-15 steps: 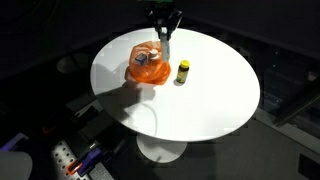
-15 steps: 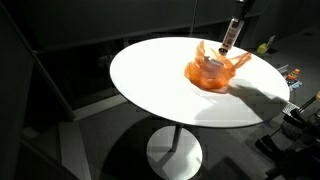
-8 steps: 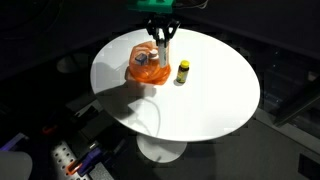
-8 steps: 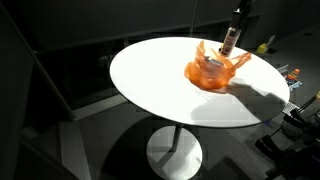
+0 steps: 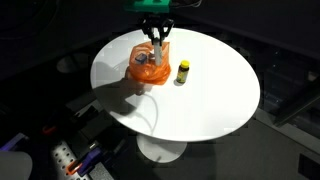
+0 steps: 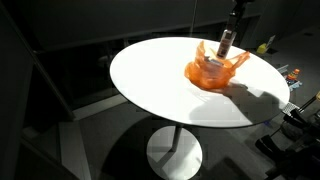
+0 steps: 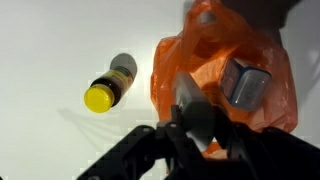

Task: Put the white bottle in the plastic bag

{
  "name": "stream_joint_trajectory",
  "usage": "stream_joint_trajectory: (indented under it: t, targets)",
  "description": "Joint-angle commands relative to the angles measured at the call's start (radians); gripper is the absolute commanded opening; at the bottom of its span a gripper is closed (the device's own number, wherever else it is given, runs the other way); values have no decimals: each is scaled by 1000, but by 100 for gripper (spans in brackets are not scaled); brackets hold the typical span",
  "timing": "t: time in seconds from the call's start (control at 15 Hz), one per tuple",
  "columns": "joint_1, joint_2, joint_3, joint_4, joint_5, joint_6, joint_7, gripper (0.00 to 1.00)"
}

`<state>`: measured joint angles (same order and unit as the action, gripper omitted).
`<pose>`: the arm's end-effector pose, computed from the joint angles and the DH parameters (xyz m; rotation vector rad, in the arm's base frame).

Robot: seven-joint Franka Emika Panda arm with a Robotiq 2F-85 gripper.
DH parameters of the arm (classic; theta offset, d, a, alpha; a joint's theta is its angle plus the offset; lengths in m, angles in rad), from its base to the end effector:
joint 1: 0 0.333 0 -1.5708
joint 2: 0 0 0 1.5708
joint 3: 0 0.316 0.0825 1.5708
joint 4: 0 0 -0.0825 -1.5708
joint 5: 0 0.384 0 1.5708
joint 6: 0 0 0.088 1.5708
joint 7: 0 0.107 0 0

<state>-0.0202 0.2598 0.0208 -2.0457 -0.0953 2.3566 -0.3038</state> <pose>0.5945 -0.0013 0.3187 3.0180 0.5637 0.0630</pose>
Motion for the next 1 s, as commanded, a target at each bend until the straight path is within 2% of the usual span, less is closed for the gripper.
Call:
stream_joint_trajectory:
  t: [0.0,0.53,0.93]
  targets:
    - [-7,7,17,12,17,-12,-47,11]
    - [-34,85,28,66,75,-19,-118,11]
    - [-55,156,29,142,78,-19,-146,11]
